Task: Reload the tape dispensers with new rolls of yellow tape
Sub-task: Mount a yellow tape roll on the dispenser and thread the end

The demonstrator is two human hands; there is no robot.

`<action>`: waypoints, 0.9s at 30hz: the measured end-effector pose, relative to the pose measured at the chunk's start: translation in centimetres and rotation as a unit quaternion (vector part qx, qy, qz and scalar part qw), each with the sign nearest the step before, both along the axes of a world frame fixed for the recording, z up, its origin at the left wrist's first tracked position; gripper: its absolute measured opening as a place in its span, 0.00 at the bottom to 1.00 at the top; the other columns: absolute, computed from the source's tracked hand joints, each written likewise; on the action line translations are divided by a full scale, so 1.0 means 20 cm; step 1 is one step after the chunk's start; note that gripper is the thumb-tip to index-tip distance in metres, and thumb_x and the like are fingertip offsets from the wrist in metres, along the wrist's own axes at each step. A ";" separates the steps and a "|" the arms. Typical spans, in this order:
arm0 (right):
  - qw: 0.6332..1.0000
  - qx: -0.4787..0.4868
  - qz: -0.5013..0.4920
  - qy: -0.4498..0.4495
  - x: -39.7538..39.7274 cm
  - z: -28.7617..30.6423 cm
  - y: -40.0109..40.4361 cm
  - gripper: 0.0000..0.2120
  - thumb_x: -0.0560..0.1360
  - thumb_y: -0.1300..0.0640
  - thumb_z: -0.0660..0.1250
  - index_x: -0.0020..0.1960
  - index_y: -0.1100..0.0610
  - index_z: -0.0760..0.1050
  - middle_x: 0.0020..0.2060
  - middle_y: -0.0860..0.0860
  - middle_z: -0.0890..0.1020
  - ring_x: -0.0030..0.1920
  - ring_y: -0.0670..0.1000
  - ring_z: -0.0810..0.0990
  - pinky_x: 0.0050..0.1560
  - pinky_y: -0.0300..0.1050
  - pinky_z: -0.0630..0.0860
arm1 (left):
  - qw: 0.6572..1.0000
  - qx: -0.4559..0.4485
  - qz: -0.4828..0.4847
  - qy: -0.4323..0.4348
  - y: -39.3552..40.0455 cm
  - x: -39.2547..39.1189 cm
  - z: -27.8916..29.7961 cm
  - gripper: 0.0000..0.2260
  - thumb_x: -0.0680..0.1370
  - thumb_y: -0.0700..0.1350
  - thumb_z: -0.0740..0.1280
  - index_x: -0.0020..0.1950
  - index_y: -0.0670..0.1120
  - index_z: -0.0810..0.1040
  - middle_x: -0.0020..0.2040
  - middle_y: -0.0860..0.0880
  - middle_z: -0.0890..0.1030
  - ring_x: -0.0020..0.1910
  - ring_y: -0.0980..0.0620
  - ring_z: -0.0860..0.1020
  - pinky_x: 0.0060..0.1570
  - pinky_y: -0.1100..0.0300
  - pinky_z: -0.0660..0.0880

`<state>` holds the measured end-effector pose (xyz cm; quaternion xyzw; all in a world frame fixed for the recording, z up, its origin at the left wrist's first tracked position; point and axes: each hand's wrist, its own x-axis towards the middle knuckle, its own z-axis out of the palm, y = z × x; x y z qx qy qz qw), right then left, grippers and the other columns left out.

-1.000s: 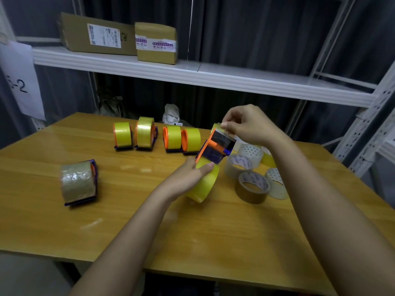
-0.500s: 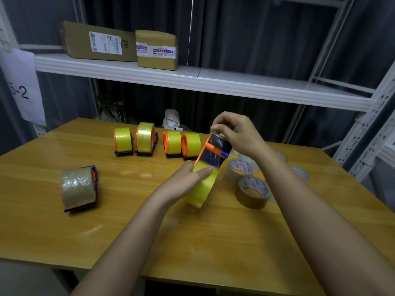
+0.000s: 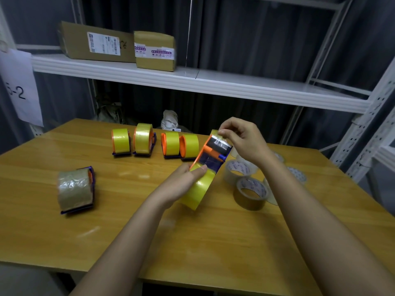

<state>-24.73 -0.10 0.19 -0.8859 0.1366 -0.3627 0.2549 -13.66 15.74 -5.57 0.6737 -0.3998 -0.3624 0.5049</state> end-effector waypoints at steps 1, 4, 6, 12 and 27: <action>1.000 0.015 -0.008 -0.005 -0.01 -0.01 0.00 0.04 0.78 0.62 0.65 0.46 0.55 0.77 0.39 0.45 0.79 0.41 0.41 0.77 0.43 0.39 0.76 | 1.000 -0.002 0.007 -0.002 0.00 0.00 0.00 0.19 0.77 0.59 0.63 0.63 0.49 0.73 0.55 0.46 0.80 0.54 0.46 0.79 0.59 0.44 0.73; 0.996 0.069 -0.057 0.002 -0.03 -0.04 0.00 0.04 0.78 0.59 0.65 0.46 0.56 0.77 0.40 0.51 0.81 0.43 0.48 0.80 0.47 0.50 0.79 | 0.998 -0.006 0.035 -0.043 -0.01 0.02 -0.01 0.14 0.79 0.56 0.61 0.59 0.49 0.72 0.53 0.50 0.78 0.52 0.49 0.77 0.57 0.49 0.74; 0.992 0.082 -0.084 0.036 -0.04 -0.05 0.00 0.05 0.79 0.57 0.64 0.47 0.56 0.76 0.43 0.54 0.82 0.46 0.53 0.81 0.49 0.56 0.80 | 0.994 -0.004 0.046 -0.096 -0.03 0.02 -0.01 0.11 0.80 0.55 0.60 0.58 0.51 0.70 0.53 0.51 0.76 0.52 0.51 0.75 0.54 0.53 0.72; 0.971 0.182 -0.043 0.149 -0.05 0.04 0.02 0.06 0.82 0.57 0.60 0.49 0.59 0.71 0.42 0.56 0.81 0.43 0.51 0.81 0.37 0.39 0.79 | 0.983 -0.009 0.070 -0.167 -0.01 0.03 -0.03 0.17 0.75 0.60 0.65 0.57 0.50 0.76 0.49 0.52 0.80 0.47 0.54 0.79 0.49 0.54 0.76; 0.954 0.243 -0.042 0.173 -0.08 0.01 0.04 0.05 0.80 0.57 0.62 0.48 0.58 0.74 0.44 0.56 0.82 0.45 0.52 0.84 0.46 0.47 0.82 | 0.997 0.025 -0.027 -0.072 0.03 0.12 -0.04 0.19 0.74 0.58 0.69 0.59 0.48 0.77 0.50 0.47 0.83 0.48 0.48 0.82 0.53 0.50 0.78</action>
